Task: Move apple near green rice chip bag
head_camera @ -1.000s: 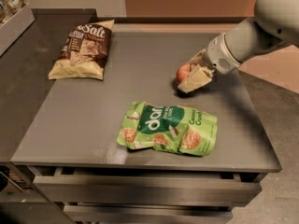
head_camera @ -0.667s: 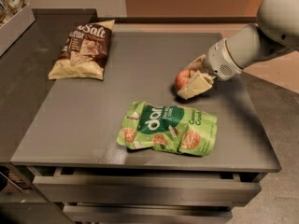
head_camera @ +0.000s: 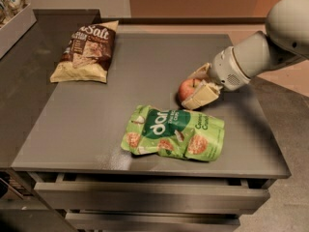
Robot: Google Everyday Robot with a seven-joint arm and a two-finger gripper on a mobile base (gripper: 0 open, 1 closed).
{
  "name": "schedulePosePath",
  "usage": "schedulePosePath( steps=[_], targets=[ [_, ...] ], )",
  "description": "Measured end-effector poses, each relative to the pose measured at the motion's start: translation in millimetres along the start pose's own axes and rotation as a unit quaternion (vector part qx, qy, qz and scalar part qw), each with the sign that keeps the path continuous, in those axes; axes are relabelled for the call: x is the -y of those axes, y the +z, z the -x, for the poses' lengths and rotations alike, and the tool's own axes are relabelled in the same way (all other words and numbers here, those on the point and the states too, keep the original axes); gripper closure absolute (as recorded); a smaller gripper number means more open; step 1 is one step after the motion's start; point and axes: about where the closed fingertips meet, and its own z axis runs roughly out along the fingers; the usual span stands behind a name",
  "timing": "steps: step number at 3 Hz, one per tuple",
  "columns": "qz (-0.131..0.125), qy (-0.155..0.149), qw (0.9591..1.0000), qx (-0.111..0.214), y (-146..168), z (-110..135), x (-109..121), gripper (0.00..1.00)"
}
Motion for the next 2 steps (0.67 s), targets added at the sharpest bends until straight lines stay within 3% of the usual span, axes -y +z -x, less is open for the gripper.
schedulePosePath(
  steps=[1, 2],
  targets=[
    [0.003, 0.002, 1.0, -0.001, 4.6, -1.7, -1.7, 0.12],
    [0.001, 0.004, 1.0, -0.001, 6.4, -2.4, 0.6, 0.0]
  ],
)
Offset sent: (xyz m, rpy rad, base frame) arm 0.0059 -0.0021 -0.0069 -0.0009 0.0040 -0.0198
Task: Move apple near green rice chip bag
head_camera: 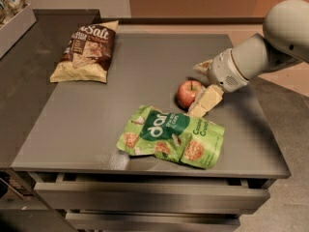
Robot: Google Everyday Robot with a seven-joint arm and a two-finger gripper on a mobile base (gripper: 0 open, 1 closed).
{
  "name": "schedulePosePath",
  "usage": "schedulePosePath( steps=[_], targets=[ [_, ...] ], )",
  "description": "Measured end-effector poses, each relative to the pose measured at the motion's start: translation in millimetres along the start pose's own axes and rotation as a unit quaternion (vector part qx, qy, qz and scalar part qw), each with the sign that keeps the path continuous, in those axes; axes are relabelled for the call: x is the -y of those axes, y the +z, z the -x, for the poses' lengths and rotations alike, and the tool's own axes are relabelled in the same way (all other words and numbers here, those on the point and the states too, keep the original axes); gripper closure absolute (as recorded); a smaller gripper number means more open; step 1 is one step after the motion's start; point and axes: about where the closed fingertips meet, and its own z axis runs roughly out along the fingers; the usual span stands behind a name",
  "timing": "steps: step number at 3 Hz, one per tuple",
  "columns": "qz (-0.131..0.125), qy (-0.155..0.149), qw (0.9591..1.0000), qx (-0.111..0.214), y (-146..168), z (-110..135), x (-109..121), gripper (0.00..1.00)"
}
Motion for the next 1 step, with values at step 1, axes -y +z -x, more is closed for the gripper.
schedulePosePath(
  steps=[1],
  targets=[
    [0.0, 0.0, 1.0, 0.0, 0.1, 0.0, 0.0, 0.0]
  ],
)
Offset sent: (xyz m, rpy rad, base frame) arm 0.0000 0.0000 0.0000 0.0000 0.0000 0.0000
